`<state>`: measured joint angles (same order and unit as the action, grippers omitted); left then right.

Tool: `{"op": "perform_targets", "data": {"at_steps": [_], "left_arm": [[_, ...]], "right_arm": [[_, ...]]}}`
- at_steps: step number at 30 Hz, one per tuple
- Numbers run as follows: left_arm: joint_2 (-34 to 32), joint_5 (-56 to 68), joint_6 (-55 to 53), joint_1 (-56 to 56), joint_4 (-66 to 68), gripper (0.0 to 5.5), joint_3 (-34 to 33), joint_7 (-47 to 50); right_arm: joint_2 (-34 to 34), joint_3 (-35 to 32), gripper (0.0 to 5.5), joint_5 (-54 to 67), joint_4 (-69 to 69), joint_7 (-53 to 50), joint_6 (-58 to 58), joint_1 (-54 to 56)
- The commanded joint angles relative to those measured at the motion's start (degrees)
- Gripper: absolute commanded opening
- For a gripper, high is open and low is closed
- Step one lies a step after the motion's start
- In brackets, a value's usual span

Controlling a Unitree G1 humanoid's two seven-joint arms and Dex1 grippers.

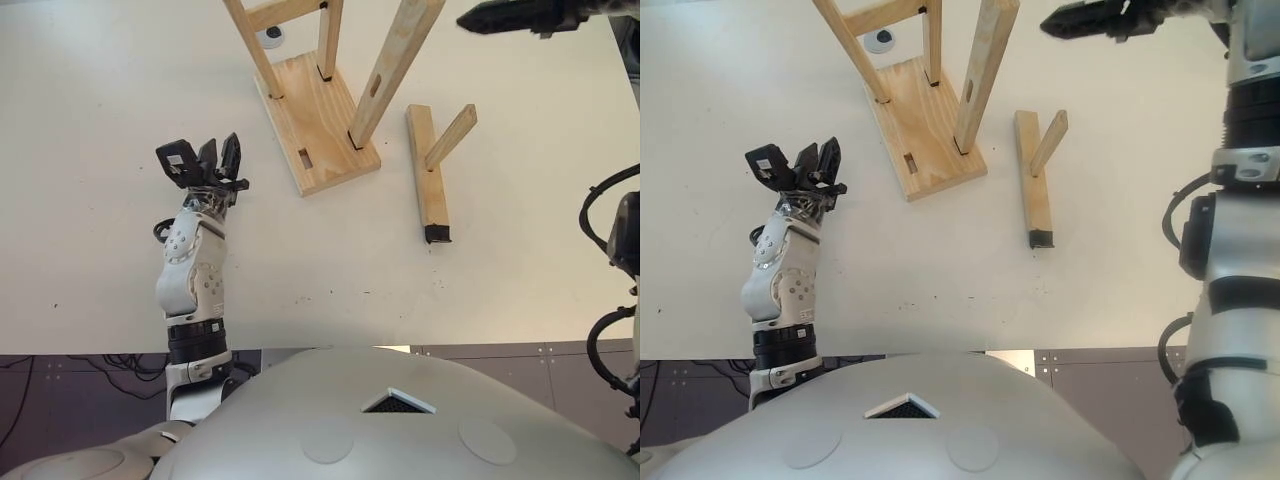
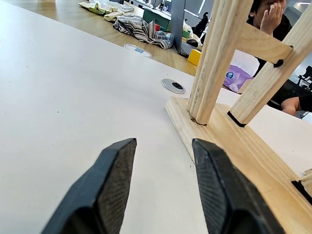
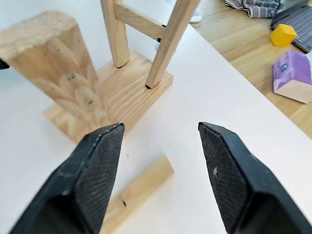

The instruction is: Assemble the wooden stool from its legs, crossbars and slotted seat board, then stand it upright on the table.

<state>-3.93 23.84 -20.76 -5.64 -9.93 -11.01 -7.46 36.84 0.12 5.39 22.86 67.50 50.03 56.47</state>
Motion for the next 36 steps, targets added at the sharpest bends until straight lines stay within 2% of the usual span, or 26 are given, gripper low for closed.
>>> {"op": "perform_targets", "data": {"at_steps": [1, 5, 7, 9, 11, 15, 20, 28, 33, 36], "left_arm": [[-2.2, 0.8, -3.2, -1.4, -2.9, 2.07, -1.2, -0.3], [-3.4, 2.0, -4.6, -4.0, -7.0, 2.07, -4.3, 0.3], [-4.2, 2.8, -5.2, -4.4, -8.5, 2.07, -6.1, 0.6], [-5.3, 2.7, -5.8, -3.5, -9.0, 2.07, -6.9, 0.6], [-6.5, 2.8, -6.9, -1.5, -8.9, 2.07, -6.8, 0.4], [-8.7, 3.3, -9.5, 0.5, -9.3, 2.07, -6.5, -0.6], [-11.2, 4.1, -12.7, 0.2, -10.8, 2.07, -7.1, -1.6], [-14.1, 3.5, -15.6, 6.4, -7.0, 2.07, -4.3, -4.1], [-13.8, 3.2, -15.5, 6.8, -6.9, 2.07, -3.7, -3.9], [-12.8, 3.3, -14.9, 6.7, -7.4, 2.07, -3.7, -3.2]], "right_arm": [[0.2, -5.9, 2.80, 3.8, -10.7, -8.2, 11.4, -9.0], [6.9, -6.8, 2.80, 8.8, -25.0, -8.8, 24.2, -20.5], [11.4, -4.3, 2.80, 9.3, -30.3, -8.6, 23.8, -26.0], [12.6, -2.9, 2.80, 9.8, -33.7, -10.1, 23.2, -30.0], [11.2, -3.0, 2.80, 11.0, -38.2, -12.4, 25.0, -35.1], [5.3, -4.4, 3.46, 15.4, -49.5, -17.7, 33.6, -45.3], [-3.4, -5.7, 4.08, 14.5, -53.7, -27.9, 35.0, -53.0], [-14.5, -1.4, 4.08, 10.4, -50.0, -42.4, 26.3, -58.1], [-12.0, 3.2, 4.08, 7.3, -48.0, -45.7, 20.5, -59.8], [-10.2, 3.7, 3.55, 5.6, -45.6, -46.6, 16.7, -60.4]]}}
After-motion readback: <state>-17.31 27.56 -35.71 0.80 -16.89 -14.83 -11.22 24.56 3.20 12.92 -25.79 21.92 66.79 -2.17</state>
